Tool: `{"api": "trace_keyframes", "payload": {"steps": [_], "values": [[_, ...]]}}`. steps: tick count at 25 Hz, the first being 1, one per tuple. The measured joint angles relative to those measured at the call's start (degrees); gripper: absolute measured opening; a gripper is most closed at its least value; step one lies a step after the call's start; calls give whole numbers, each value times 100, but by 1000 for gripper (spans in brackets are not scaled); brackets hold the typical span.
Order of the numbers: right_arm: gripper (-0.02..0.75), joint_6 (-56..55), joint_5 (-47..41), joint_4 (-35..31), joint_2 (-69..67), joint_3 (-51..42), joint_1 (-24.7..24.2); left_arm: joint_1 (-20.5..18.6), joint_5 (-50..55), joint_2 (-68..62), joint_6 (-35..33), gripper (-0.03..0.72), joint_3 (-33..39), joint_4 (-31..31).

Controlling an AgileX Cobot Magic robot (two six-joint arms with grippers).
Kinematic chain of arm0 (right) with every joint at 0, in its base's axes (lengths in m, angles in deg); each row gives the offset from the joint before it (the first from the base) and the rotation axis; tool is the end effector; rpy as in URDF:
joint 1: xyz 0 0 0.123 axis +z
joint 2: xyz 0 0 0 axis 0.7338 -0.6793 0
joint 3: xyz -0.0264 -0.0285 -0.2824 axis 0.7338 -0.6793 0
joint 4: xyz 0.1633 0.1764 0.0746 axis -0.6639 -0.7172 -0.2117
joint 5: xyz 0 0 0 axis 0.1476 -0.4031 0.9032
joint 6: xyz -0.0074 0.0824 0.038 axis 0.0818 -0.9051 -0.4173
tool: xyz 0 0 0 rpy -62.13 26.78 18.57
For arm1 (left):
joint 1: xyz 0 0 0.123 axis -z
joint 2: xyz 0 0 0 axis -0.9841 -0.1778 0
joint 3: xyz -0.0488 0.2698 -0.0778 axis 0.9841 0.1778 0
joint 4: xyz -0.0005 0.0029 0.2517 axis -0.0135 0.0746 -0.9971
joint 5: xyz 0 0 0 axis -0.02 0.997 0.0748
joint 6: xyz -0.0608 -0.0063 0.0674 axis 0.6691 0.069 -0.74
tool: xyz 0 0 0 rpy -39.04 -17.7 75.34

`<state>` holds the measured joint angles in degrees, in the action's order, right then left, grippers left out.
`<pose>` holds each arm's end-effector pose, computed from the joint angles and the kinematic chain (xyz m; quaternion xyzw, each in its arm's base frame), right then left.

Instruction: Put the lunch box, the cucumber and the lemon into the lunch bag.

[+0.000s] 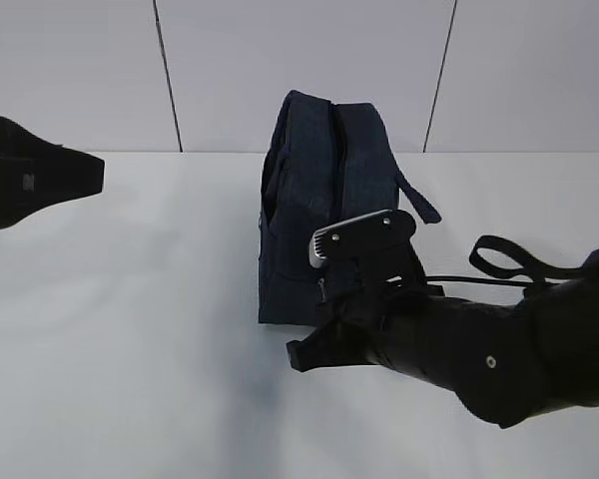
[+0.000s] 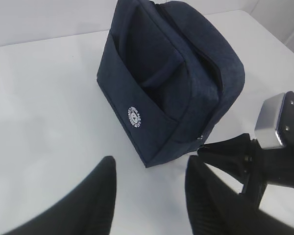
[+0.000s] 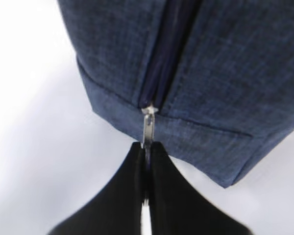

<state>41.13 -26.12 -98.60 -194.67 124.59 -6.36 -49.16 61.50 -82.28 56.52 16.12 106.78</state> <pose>0.2604 0.2031 0.1284 -0.1898 0.8825 0.1120 0.4154 0.1774 -0.1198 0.3057 0.1767 0.8450 -0.2371 0.4455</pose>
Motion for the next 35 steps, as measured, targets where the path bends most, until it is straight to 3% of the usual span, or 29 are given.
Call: {"api": "trace_keyframes", "payload": {"steps": [10, 16, 26, 35], "values": [[20, 464, -844, 0, 664, -10, 0, 0, 0, 0, 0, 323, 0, 0], [20, 755, -920, 167, 1145, -22, 0, 0, -10, 0, 0, 323, 0, -10], [20, 864, -1179, 1301, 1393, 198, 0, 0, -10, 0, 0, 323, 0, -10], [20, 864, -1960, 2184, 1393, 869, 0, 0, -10, 0, 0, 323, 0, 0]]}}
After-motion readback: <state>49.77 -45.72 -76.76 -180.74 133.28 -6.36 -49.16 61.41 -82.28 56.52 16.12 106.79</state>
